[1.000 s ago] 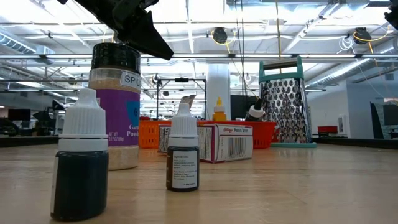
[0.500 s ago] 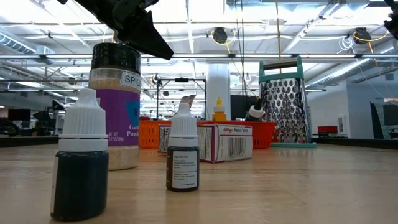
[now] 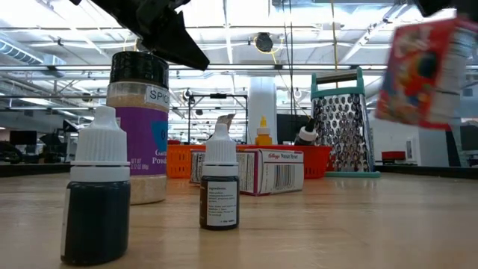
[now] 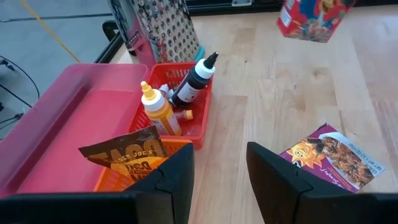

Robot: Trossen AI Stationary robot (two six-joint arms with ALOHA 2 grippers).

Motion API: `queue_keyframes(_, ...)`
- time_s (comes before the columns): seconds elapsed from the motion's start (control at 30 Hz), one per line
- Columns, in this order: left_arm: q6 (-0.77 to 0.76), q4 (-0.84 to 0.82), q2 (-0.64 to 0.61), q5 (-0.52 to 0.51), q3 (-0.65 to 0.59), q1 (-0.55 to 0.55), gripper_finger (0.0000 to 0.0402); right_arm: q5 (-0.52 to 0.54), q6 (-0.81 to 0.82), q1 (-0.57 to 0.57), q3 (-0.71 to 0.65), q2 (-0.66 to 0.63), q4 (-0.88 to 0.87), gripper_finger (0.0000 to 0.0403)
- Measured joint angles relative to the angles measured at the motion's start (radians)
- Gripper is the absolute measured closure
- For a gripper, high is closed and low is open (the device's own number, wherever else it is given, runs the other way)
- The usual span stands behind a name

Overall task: Pick & Place Kitchen Items
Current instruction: Put the red cereal box into the pink bin

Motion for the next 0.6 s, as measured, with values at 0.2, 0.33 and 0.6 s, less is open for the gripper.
queue_keyframes(0.2,-0.001,0.008,0.0,0.0,0.0,0.0,0.0252,-0.007,-0.34,-0.165,0.074,0.0,0.151,0.0402)
queue_keyframes(0.33,-0.001,0.008,0.0,0.0,0.0,0.0,0.0252,-0.03,-0.578,-0.286,0.12,0.015,0.197,0.0402)
queue_keyframes(0.6,0.001,0.01,0.0,-0.002,0.0,0.0,0.0252,-0.242,-0.907,-0.581,0.154,0.109,0.284,0.0403)
